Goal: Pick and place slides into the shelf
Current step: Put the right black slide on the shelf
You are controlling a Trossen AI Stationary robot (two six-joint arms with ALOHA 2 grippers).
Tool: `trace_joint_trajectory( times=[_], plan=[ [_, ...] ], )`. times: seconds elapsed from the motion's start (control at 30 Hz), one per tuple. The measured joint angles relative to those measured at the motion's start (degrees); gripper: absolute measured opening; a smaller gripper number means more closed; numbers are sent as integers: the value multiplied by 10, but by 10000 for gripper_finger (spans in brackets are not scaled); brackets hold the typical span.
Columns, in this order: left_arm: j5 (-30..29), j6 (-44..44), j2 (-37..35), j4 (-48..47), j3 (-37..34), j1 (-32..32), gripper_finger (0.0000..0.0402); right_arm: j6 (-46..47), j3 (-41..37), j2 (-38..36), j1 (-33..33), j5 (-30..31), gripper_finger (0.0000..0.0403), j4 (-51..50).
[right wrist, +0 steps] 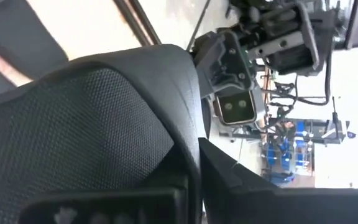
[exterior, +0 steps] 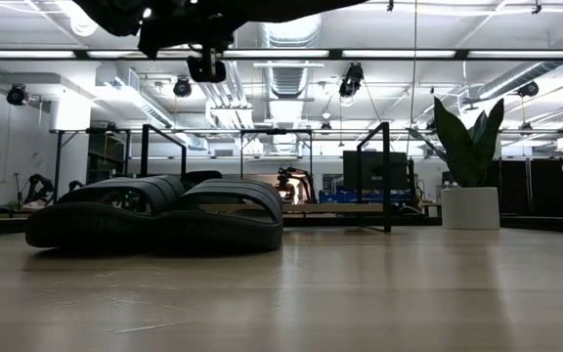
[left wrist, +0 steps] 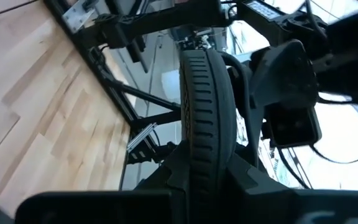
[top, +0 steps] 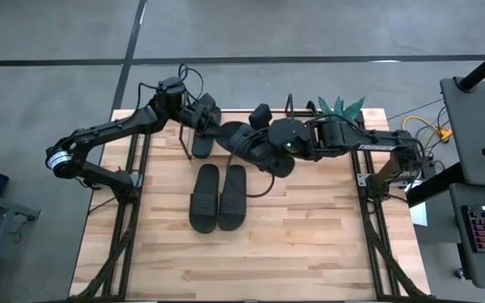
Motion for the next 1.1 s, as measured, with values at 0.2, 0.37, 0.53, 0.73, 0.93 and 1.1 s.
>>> trace_joint_trajectory(
  times=[0.2,0.37,0.53,0.73,0.93,1.1],
  plan=[
    [8,-1,0,80,0,1,29,33,0,-13,0,10,10,11],
    [9,42,0,123,0,1,84,61,0,-20,0,11,10,9],
    [12,49,0,156,0,2,154,83,0,-25,0,16,9,5],
    [24,48,-1,164,3,23,208,107,-1,-30,0,31,9,-1],
    [31,48,-23,195,5,59,216,140,-1,-33,1,78,9,0],
    [14,47,-54,258,7,93,217,224,-1,-35,2,91,9,-1]
  ],
)
